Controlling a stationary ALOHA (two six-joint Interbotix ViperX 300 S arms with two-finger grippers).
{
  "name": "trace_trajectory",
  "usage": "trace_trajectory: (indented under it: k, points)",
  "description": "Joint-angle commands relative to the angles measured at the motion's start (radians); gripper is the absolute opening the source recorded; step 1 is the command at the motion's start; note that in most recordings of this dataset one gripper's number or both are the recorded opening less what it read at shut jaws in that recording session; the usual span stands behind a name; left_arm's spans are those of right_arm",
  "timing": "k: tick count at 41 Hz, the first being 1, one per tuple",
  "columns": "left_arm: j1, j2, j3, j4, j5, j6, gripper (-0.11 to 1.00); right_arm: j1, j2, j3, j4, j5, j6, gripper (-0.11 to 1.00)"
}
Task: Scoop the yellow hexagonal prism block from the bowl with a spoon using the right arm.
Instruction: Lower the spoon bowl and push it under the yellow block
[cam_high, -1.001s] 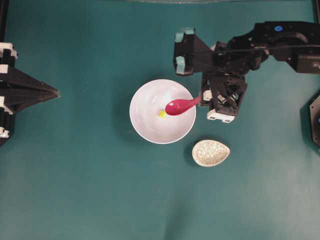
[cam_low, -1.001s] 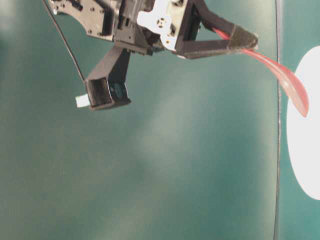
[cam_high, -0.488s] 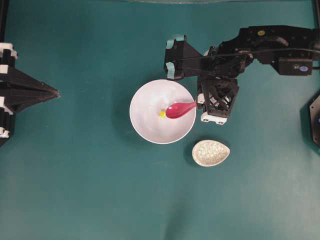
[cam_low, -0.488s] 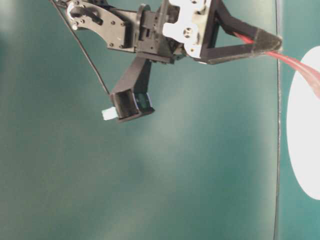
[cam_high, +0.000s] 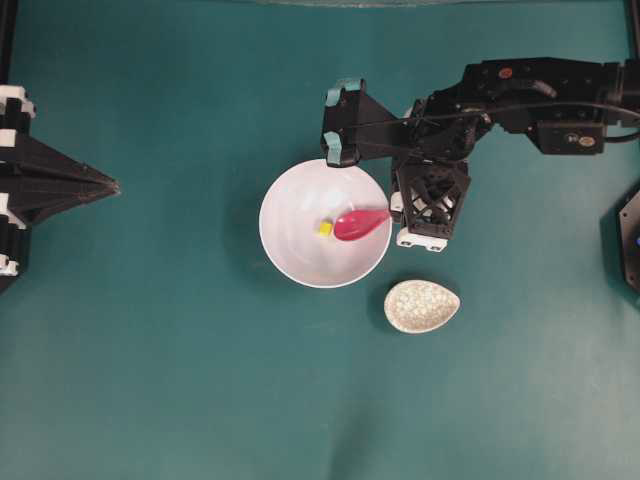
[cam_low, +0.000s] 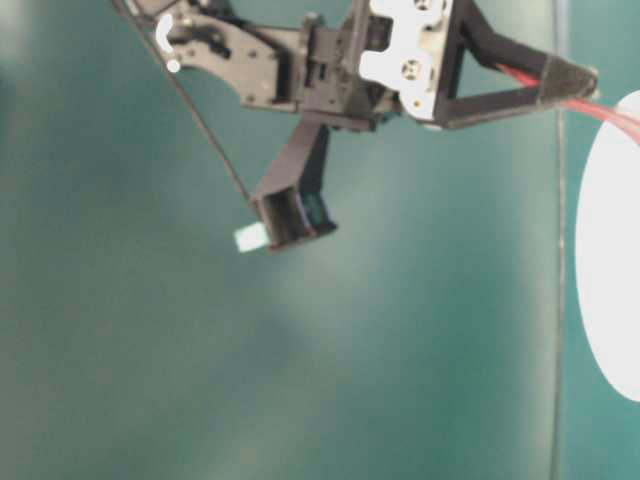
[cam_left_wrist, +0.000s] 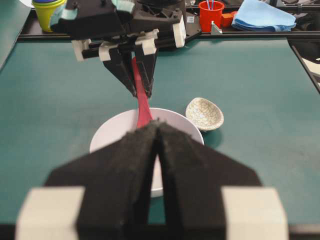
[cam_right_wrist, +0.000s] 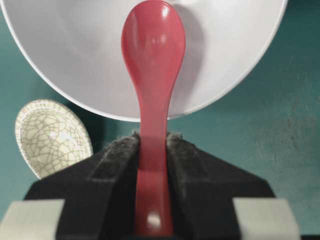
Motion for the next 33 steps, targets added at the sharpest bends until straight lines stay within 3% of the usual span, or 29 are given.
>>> trace_trajectory:
  k: [1,33]
  points:
    - [0.002,0.003,-0.031,0.005,-0.011,0.002,0.04,-0.002,-0.008,-0.026,0.005,-0.005,0.002,0.21]
    - [0.002,-0.006,-0.032,0.003,-0.011,0.002,0.04,0.011,0.058,-0.072,0.025,-0.146,-0.005,0.21]
